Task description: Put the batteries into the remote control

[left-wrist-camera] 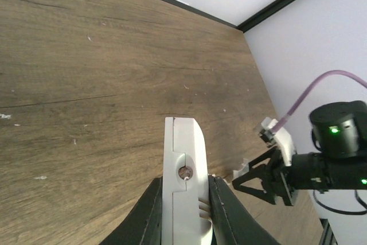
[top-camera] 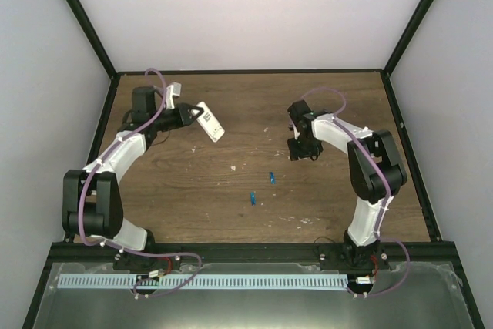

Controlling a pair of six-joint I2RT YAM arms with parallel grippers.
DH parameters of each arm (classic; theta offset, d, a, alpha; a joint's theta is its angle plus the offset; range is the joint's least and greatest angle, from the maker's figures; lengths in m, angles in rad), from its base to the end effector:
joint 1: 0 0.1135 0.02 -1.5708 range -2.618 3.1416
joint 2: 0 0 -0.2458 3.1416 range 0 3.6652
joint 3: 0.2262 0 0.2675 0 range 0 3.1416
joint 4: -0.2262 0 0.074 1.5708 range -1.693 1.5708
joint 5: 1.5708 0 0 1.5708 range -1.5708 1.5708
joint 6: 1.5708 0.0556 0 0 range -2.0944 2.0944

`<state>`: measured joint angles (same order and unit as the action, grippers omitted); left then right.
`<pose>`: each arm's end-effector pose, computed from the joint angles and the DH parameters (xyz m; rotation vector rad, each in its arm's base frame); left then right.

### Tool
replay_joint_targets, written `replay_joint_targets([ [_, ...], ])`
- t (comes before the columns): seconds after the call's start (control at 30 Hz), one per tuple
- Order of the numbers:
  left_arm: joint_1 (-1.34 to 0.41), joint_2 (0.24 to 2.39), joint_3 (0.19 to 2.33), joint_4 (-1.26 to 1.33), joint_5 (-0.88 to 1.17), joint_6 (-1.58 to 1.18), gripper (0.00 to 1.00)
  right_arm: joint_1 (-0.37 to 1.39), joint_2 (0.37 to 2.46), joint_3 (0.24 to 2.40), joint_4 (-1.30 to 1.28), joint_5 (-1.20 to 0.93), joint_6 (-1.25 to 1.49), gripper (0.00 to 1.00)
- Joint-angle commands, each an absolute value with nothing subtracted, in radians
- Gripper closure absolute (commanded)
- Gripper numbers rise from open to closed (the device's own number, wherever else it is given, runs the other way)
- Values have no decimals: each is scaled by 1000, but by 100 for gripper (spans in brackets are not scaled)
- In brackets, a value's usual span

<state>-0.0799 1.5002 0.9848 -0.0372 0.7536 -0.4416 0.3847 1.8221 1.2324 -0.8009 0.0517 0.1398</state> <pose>0.3524 -0.0664 0.2223 0.0785 2.1472 -1.1041 0.3295 0.1303 0.1290 -0.3540 2.9329 -0.0046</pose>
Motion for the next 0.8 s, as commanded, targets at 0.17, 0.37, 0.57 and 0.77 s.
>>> replay_joint_targets([
  [0.17,-87,1469,975,33,882,-418,100,380,1882,1273,-809,55,140,44],
  [0.37,-93,1450,918,81,887,-448,100,380,1857,1284,-825,61,145,28],
  [0.57,-153,1389,743,289,781,-616,100,389,1792,1316,-864,10,177,27],
  [0.77,-221,1300,562,507,602,-811,100,461,1759,1316,-907,-14,262,28],
])
